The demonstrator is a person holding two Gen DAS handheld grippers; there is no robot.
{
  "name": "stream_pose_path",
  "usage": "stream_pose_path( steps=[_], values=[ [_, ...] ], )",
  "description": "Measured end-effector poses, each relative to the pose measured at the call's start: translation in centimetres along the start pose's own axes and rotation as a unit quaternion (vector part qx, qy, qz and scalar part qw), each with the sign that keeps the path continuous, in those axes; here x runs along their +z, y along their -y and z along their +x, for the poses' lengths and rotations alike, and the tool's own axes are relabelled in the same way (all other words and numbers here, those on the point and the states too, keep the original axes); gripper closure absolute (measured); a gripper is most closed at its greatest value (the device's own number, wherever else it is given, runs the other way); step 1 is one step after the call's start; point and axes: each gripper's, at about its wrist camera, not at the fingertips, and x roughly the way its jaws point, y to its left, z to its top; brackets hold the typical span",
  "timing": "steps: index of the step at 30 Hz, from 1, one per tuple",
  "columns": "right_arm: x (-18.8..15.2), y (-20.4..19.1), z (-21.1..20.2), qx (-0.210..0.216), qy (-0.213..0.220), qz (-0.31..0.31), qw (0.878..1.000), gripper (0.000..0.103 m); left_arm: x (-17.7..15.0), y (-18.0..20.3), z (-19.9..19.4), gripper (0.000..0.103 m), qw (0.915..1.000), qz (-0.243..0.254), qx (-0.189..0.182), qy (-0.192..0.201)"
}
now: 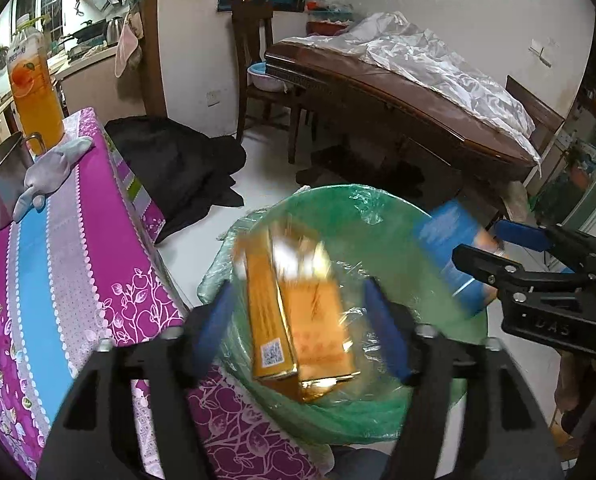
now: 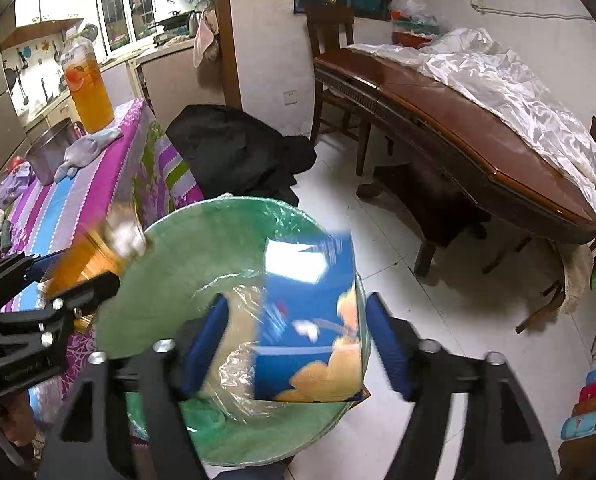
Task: Collect trash
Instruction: 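Open the left tool over the bin while the right tool releases the blue box, then grasp the orange snack wrapper with the left tool while the right tool grasps the alcohol wipes pack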
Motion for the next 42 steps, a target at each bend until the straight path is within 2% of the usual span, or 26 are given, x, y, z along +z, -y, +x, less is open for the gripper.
stream_pose_path(
  steps=[5, 18, 20, 23, 24, 28, 33, 37, 42],
  values=[
    [-0.1, 0.2, -0.3, -0.001, 0.006, 0.006, 1.0, 0.029, -0.1, -0.3, 0.2, 0.021, 1.0, -0.006, 0.007, 0.0],
    [-0.3, -0.6, -1.8, 0.004, 0.026, 0.003, 1.0, 0.028, -0.6, -0.7, -0.6, 0.02, 0.9999, -0.005, 0.014, 0.008],
    [-0.4, -1.3, -2.7, 0.011, 0.039, 0.001, 0.999, 0.024, -0.8, -1.0, -1.1, 0.019, 0.9998, -0.007, 0.015, 0.013],
    [-0.8, -2.8, -4.6, 0.026, 0.067, -0.005, 0.997, 0.015, -1.3, -2.0, -2.5, 0.009, 0.9994, -0.009, 0.016, 0.029],
    [-1.1, -3.6, -5.3, 0.034, 0.08, -0.008, 0.996, 0.013, -1.5, -2.3, -3.1, 0.006, 0.9991, -0.009, 0.014, 0.038],
    [-2.0, -6.8, -7.5, 0.065, 0.112, -0.023, 0.991, 0.005, -2.4, -4.6, -6.5, 0.006, 0.9964, -0.008, 0.016, 0.083],
    [-2.5, -11.6, -9.5, 0.111, 0.141, -0.034, 0.983, 0.005, -4.0, -10.0, -11.1, 0.006, 0.9888, -0.046, 0.014, 0.141],
    [-2.8, -17.2, -10.8, 0.138, 0.168, -0.071, 0.973, 0.005, -5.8, -14.4, -14.0, 0.006, 0.9839, -0.07, 0.059, 0.154],
    [-3.6, -24.4, -11.3, 0.172, 0.181, -0.121, 0.961, 0.005, -8.6, -19.8, -16.6, 0.006, 0.9793, -0.095, 0.11, 0.141]
  ],
)
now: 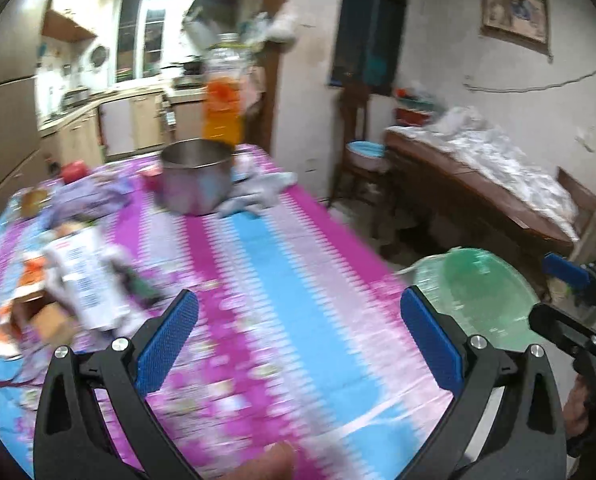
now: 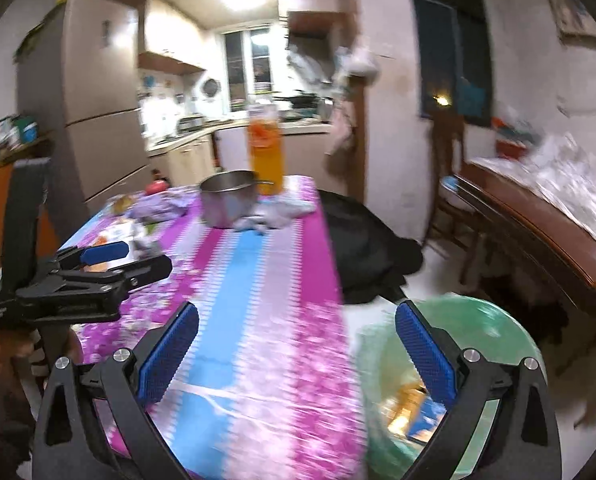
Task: Collect trash
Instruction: 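Grasp the orange snack wrapper with the left tool while the right tool grasps the alcohol wipes pack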
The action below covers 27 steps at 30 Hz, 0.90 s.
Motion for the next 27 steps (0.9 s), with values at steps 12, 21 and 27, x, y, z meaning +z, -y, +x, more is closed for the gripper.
stream_pose_path(
  steps=[12, 21, 27],
  values=[
    [0.1, -12.3, 6.0, 0.106, -0.034, -0.047, 0.993, 0.005, -4.4, -20.1, -3.9, 0.006, 0.9763, -0.08, 0.2, -0.021],
    [0.0, -16.8, 11.4, 0.157, -0.061, -0.063, 0.984, 0.005, -5.8, -26.9, -1.8, 0.013, 0.9687, -0.092, 0.217, -0.077],
    [1.3, -19.5, 15.4, 0.178, -0.07, -0.081, 0.978, 0.015, -5.9, -28.2, 0.5, 0.04, 0.9668, -0.106, 0.209, -0.101]
  ],
)
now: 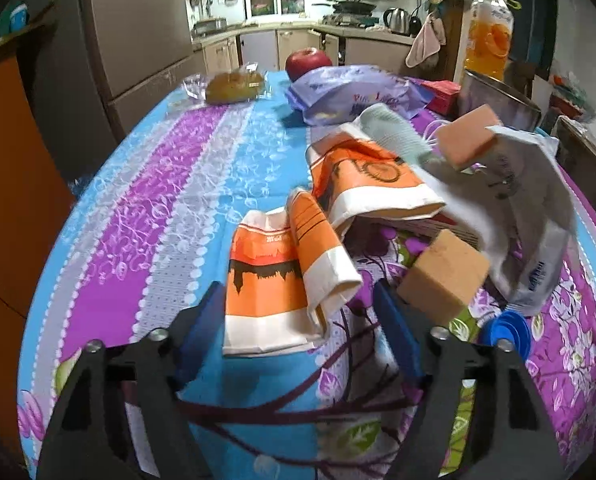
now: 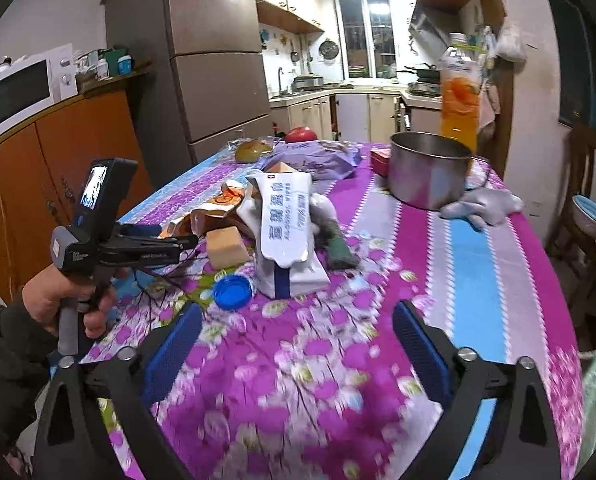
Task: Collect trash
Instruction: 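Grasp the orange snack wrapper with the left tool while the right tool grasps the alcohol wipes pack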
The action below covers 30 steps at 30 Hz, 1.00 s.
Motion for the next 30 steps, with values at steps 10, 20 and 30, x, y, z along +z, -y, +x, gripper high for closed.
stream_pose_path(
  steps=[10, 20, 30],
  values=[
    [4.9, 0.0, 9.0, 0.013, -0.031, 0.025, 0.999, 0.036, 0.2, -1.0, 0.3, 0.058, 0.9987, -0.041, -0.032, 0.002],
    [4.8, -0.7, 12.7, -0.019, -0.039, 0.024, 0.999, 0.066, 0.4, -1.0, 0.1, 0.06, 0.9985, -0.045, -0.028, 0.015],
    [4.2, -1.9, 5.2, -0.042, 0.052, 0.014, 0.998, 0.069, 0.0, -0.5, -5.5, 0.061, 0.9928, -0.062, -0.023, 0.099]
  ],
)
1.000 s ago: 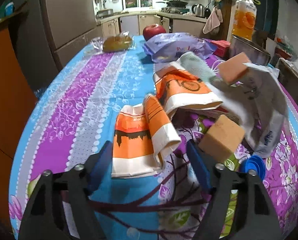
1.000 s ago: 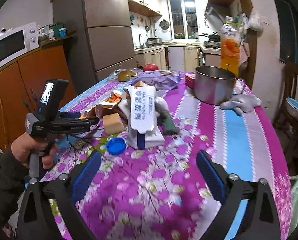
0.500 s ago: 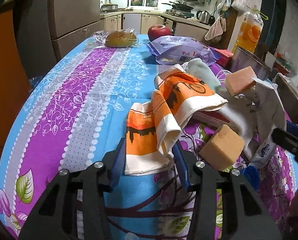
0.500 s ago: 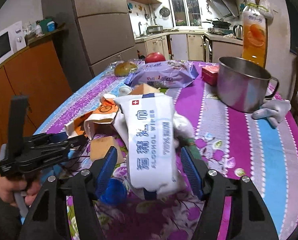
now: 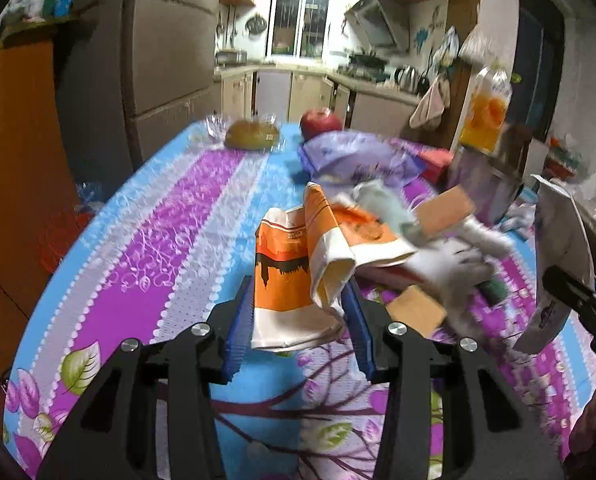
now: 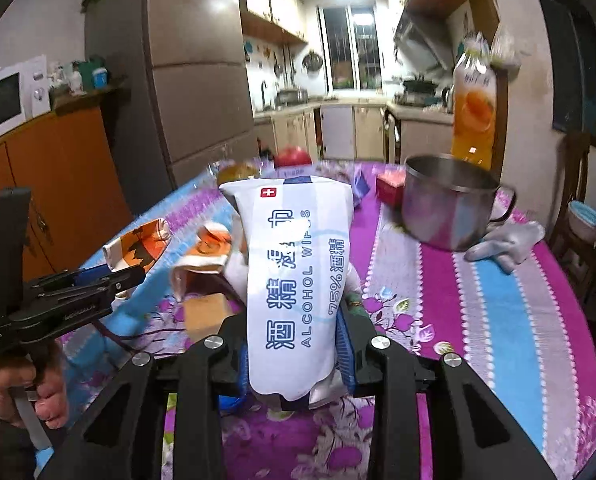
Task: Collect trash
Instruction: 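Grasp the orange snack wrapper with the left tool while the right tool grasps the alcohol wipes pack, then carry the wrapper and wipes pack over the green bin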
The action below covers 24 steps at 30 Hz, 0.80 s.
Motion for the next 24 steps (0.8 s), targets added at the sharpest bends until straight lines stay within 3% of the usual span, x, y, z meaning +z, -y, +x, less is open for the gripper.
stream_pose_path(
  steps=[4, 11, 24],
  values=[
    [-0.3, -0.2, -3.4, -0.017, 0.025, -0.002, 1.0, 0.069, -0.4, 1.8, -3.2, 0.061, 0.9994, 0.006, -0.009, 0.032],
    [-1.0, 1.3, -9.6, -0.067, 0.058, 0.007, 0.996, 0.069, -0.8, 7.8, -7.7, 0.061, 0.9947, 0.037, -0.065, 0.071],
    [-4.6, 8.3, -21.9, -0.195, 0.085, 0.054, 0.976, 0.069, -2.4, 19.7, -10.7, 0.061, 0.9771, 0.096, -0.173, 0.079]
  ],
)
